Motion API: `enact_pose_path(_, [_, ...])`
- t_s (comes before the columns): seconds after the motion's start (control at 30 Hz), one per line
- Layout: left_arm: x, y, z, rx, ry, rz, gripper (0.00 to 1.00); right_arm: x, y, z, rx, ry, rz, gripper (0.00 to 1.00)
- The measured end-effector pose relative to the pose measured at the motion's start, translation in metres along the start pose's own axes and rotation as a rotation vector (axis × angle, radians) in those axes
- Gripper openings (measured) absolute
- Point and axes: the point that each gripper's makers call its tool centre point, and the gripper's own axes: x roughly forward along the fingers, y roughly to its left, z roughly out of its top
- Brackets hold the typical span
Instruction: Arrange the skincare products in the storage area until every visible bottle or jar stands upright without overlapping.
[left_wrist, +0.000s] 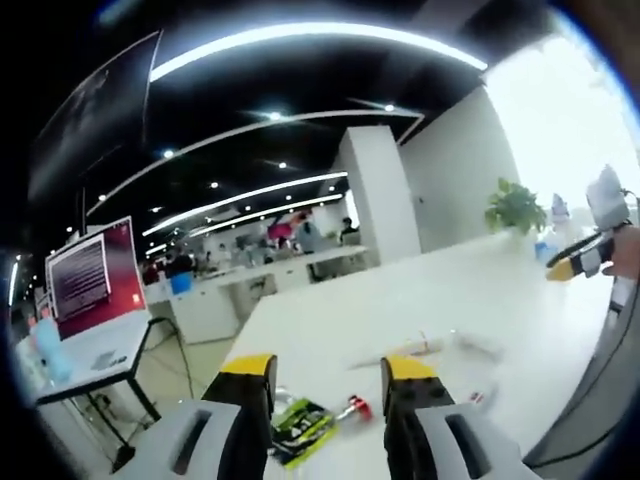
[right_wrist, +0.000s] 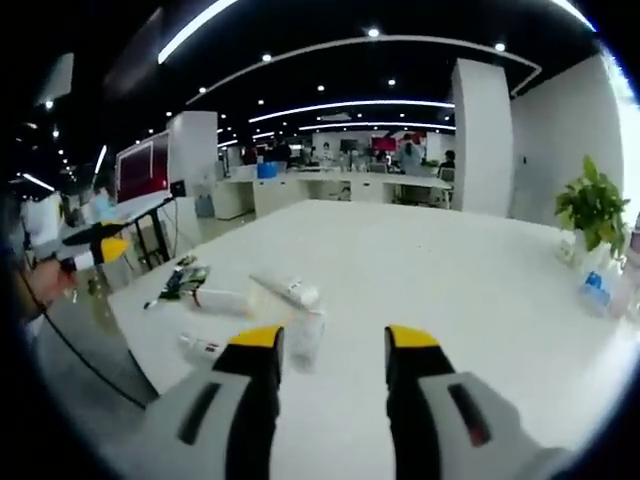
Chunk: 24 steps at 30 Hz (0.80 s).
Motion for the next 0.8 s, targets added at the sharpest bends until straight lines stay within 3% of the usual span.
enact_pose_path(0.2, [0.0,-0.001,-0.005,0.024,0.032,0.001,0.45,0.005,0.005,-0.015,-0.039,0.087,0.008,0.41])
enact_pose_path(0.37, [-0.003,-0.001,-0.002,0.035,0.018,0.009,0.45,0.008,0.007,-0.027,-0.062,0.151,0.014,0.41])
enact_pose_path(0.8, [-0.002,-0.003,-0.005,0.051,0.04,0.006,0.45,0.007,0.008,-0.028,-0.065,0.155,0.031,0.41])
